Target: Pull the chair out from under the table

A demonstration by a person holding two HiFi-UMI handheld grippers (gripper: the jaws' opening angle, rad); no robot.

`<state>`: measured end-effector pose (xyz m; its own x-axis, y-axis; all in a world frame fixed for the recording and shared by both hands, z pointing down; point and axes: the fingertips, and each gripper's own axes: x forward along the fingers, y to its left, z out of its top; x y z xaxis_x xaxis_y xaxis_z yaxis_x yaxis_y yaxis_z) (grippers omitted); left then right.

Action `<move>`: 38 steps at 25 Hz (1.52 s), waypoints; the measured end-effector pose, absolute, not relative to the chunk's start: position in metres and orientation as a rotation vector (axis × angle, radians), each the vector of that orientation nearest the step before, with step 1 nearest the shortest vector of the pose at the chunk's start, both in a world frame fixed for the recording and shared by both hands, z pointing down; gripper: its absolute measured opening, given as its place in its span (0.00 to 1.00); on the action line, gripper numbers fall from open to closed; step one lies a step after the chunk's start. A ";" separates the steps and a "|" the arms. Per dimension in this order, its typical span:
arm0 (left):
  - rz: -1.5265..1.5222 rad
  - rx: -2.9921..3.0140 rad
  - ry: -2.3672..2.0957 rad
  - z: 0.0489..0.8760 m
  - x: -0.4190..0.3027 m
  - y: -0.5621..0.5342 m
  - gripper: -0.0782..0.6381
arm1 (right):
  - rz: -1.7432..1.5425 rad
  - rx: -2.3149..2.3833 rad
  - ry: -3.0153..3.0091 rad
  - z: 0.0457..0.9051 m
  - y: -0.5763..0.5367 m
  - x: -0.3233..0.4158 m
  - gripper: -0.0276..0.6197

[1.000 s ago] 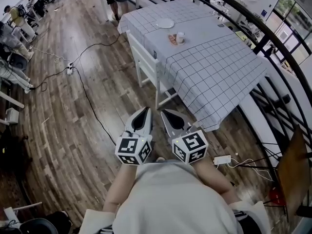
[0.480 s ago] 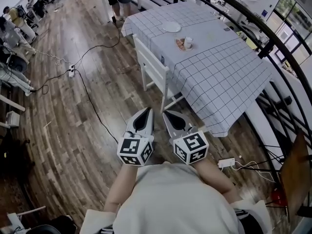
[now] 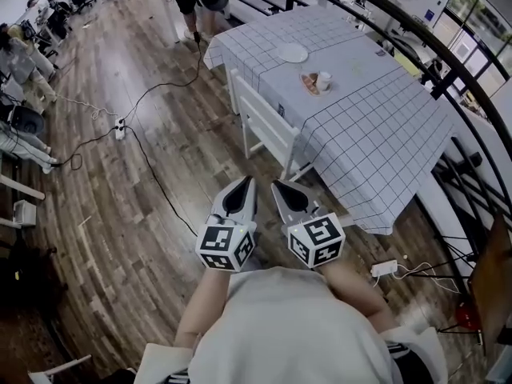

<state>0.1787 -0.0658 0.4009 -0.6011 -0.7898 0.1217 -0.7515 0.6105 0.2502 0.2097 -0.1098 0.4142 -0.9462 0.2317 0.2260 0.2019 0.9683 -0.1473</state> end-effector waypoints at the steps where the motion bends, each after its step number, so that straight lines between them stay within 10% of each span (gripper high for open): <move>1: -0.256 1.276 -2.611 0.401 0.172 -0.064 0.12 | 0.178 -0.312 -2.875 0.414 -0.108 0.203 0.04; 38: -0.124 1.578 -2.411 0.411 0.008 0.005 0.12 | 0.254 0.059 -2.898 0.420 -0.037 0.040 0.04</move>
<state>0.0081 0.0055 0.4107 -0.3781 -0.9106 0.1667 -0.8886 0.4075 0.2104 0.0398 -0.0368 0.4195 -0.9724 -0.0199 0.2326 -0.0600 0.9841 -0.1669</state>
